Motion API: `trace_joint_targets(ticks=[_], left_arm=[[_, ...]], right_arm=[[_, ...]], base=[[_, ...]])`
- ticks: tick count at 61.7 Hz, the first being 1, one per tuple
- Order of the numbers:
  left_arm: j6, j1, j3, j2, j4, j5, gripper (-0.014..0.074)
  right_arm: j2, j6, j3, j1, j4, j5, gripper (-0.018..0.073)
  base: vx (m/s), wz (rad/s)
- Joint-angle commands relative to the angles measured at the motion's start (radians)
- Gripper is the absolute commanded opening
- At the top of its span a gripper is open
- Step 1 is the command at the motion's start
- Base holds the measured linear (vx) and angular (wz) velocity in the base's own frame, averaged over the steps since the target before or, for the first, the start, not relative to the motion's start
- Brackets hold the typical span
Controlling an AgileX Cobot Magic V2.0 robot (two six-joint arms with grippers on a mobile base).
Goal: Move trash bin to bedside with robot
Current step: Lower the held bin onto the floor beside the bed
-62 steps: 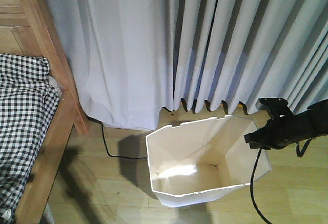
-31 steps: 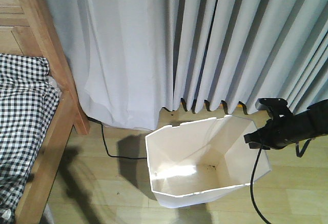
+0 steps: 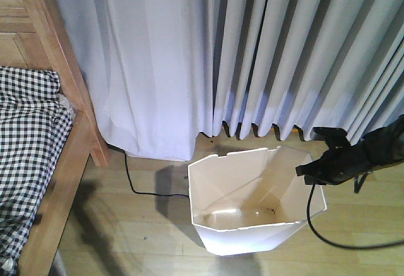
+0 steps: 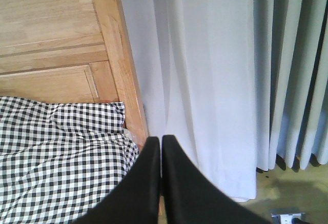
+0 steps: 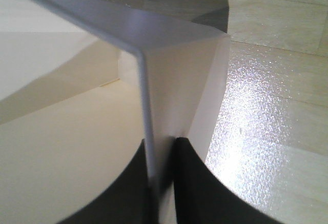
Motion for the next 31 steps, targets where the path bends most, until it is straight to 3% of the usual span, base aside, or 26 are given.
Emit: trace_joint_targets(ticks=[1, 19, 31], left_arm=[[-0.008, -0.006, 0.029, -0.010, -0.004, -0.073, -0.0006], [-0.008, -0.006, 0.029, -0.010, -0.004, -0.073, -0.0006], [-0.008, -0.006, 0.029, -0.010, -0.004, -0.073, -0.0006]], right_arm=[[0.002, 0.010, -0.091, -0.005, 0.058, 0.151, -0.0007], [0.249, 0.015, -0.336, -0.005, 0.064, 0.212, -0.0007], [0.384, 0.045, -0.465, -0.005, 0.167, 0.227, -0.0007]], base=[[0.00, 0.00], [0.00, 0.00], [0.00, 0.00]])
